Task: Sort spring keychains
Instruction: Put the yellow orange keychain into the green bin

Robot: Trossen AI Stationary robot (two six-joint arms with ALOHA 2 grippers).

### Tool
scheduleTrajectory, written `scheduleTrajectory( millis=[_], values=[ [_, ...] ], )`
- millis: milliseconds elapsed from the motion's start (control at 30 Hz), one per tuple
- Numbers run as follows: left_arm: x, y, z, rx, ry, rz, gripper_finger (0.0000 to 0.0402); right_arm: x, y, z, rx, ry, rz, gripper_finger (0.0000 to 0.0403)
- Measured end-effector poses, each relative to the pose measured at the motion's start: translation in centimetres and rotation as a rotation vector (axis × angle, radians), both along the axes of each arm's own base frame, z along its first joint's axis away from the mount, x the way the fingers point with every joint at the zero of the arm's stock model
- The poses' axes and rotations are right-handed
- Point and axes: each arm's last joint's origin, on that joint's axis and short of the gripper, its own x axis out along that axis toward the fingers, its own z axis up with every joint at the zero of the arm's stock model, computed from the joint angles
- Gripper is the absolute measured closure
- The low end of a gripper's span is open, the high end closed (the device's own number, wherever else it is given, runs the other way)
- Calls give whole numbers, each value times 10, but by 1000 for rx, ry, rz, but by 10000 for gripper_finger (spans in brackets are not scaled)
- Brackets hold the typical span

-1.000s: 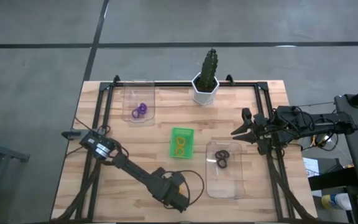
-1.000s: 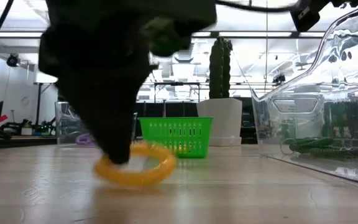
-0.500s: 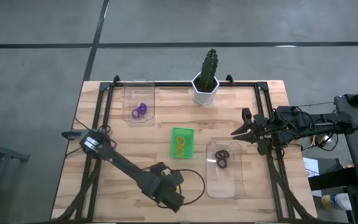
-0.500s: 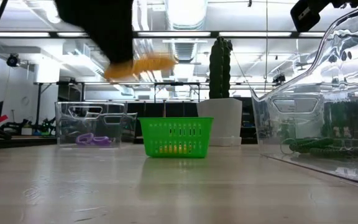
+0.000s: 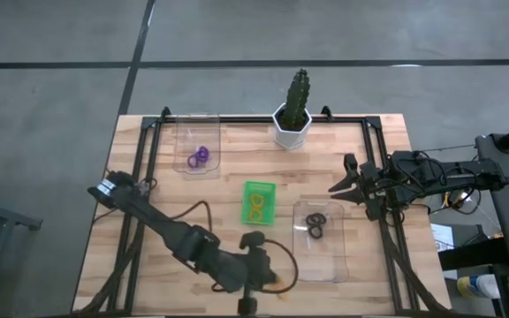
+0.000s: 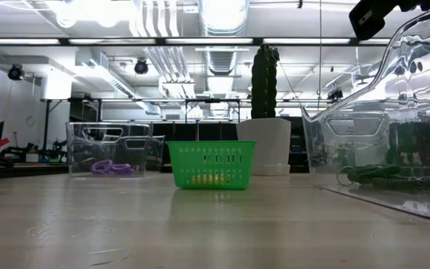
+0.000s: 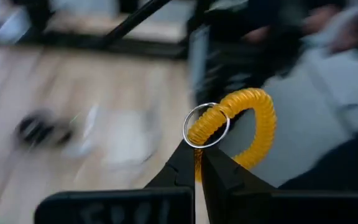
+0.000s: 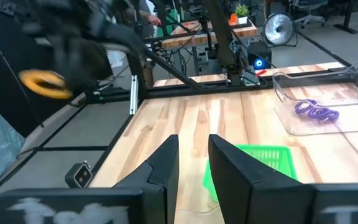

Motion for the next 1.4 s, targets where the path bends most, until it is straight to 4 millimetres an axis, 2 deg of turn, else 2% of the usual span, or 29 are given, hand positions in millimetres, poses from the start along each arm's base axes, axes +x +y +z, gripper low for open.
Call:
scheduleTrajectory(
  millis=[233, 400, 533, 800, 933, 1167, 1400],
  values=[
    [0, -10, 42, -84, -343, -370, 395, 0, 0, 0, -1, 4, -3, 333],
    [-3, -15, 61, -103, -576, -598, 395, 0, 0, -1, -2, 7, -7, 333],
    [-5, -16, 68, -107, -664, -671, 395, 0, 0, -1, -2, 7, -7, 326],
    [-5, -16, 67, -125, -652, -683, 395, 0, 0, -1, -41, -3, -2, 318],
    [0, -13, 51, -121, -487, -495, 395, 0, 0, -1, -41, -2, -2, 323],
    [4, 18, -12, -152, 99, 8, 395, 0, 0, -1, -46, -3, -1, 335],
    [13, 58, -70, -158, 301, 234, 395, 0, 0, -1, -84, -13, 3, 328]
  ],
)
